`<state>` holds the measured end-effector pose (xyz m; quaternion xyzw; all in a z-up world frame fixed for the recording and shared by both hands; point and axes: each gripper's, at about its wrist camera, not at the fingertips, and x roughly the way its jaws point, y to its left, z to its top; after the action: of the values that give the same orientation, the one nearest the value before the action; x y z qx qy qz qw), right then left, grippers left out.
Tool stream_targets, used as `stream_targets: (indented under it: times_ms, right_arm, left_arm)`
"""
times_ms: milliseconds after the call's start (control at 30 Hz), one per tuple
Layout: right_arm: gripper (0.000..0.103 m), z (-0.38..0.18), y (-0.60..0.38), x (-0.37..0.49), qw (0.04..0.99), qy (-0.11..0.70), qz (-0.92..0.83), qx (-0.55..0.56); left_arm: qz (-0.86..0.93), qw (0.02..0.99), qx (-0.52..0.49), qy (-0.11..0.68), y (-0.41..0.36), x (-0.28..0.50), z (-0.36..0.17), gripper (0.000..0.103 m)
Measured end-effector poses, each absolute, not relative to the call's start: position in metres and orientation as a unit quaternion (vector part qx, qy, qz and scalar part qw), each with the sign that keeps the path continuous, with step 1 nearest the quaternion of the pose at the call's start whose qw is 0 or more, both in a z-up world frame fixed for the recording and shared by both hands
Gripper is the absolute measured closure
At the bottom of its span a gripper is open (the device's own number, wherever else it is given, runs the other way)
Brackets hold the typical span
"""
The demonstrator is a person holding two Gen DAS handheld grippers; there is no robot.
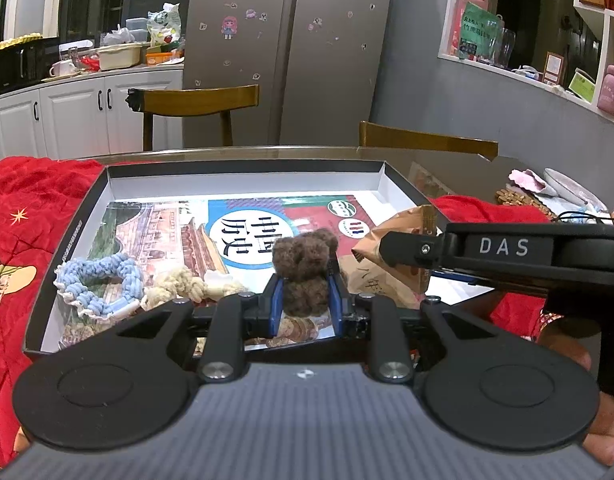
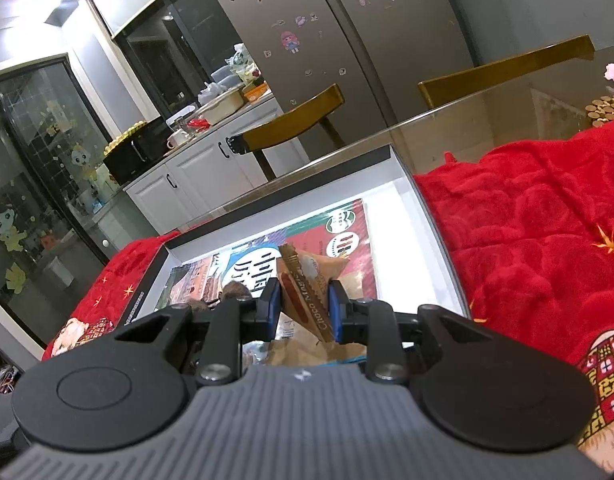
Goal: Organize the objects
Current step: 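Lower the bear and the snack packet into the box and open both grippers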
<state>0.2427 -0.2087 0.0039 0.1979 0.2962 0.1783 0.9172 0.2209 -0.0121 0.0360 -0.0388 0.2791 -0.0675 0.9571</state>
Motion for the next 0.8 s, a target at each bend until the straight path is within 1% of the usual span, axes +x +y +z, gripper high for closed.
stream_targets:
  times_ms: [800]
  right_arm:
    - [0.074,0.0042,-0.2037,0.244,0.919,0.308,0.169,0.179]
  left_arm:
    - [-0.07,0.955,-0.035,0.287,-0.0153,0.2232,0.0323,0.075]
